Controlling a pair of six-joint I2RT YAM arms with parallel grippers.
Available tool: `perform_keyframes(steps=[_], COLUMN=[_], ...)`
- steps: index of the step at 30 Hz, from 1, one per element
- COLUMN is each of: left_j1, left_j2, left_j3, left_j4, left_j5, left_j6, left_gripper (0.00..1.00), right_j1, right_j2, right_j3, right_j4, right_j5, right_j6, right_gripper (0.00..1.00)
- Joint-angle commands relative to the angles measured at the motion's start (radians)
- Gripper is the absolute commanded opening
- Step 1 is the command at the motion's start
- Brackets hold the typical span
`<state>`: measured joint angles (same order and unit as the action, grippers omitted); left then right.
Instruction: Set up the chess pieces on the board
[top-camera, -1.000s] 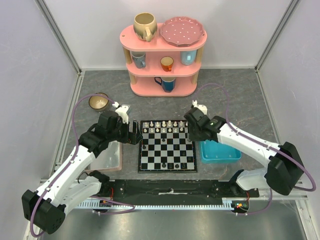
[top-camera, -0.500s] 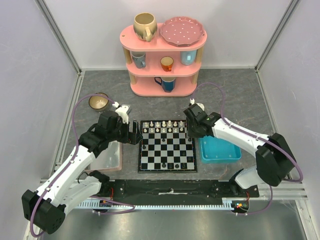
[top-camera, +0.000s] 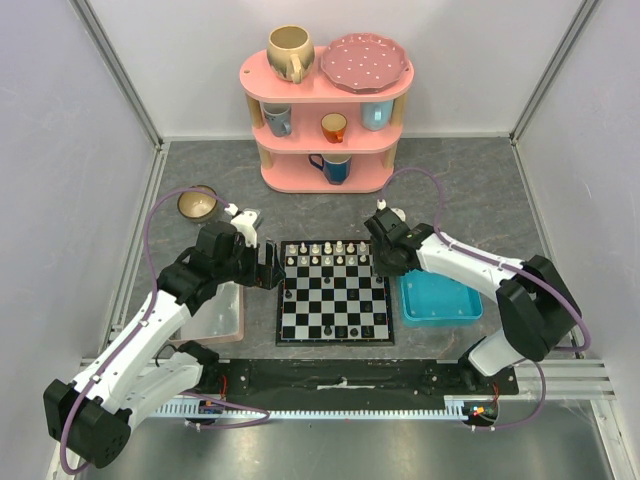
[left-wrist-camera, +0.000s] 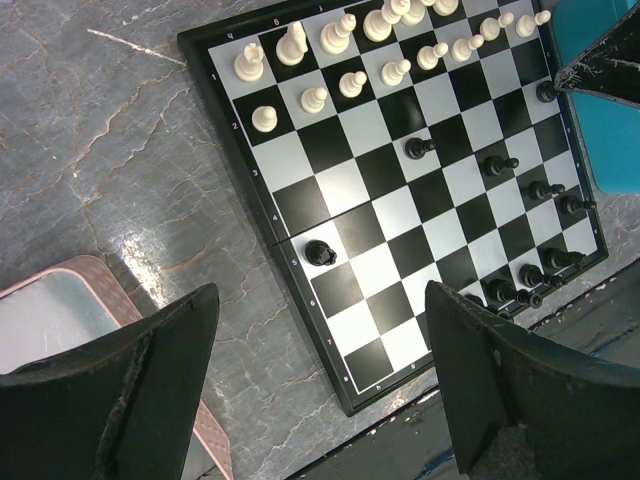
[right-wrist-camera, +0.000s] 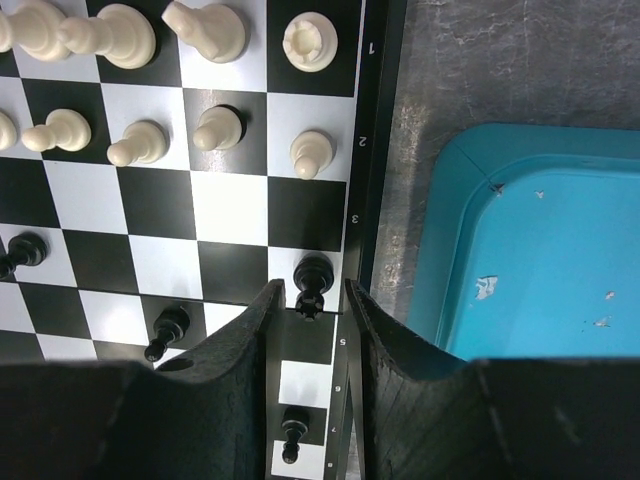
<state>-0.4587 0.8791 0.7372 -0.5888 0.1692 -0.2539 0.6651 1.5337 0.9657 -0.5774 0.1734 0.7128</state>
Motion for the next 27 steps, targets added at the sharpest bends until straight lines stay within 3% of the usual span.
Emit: perform_keyframes(steps=[1, 17, 27], left_j1=[-0.005, -0.005, -0.005], left_j2=[0.003, 0.001, 0.0], left_j3=[0.002, 0.004, 0.004], left_j4=[0.03, 0.03, 0.032], left_j5=[0.03, 0.03, 0.03], left_j6=[0.03, 0.03, 0.03], left_gripper=[0.89, 0.89, 0.89], right_j1=[-0.005, -0.009, 0.031], right_j2=[0.013, -0.004, -0.225], right_j3=[0.013, 0.007, -0.038], right_j4=[0.025, 0.027, -0.114], right_j5=[0.0, -0.017, -0.063], right_j6=[-0.016, -0.013, 0.0], right_gripper=[0.36, 0.15, 0.11])
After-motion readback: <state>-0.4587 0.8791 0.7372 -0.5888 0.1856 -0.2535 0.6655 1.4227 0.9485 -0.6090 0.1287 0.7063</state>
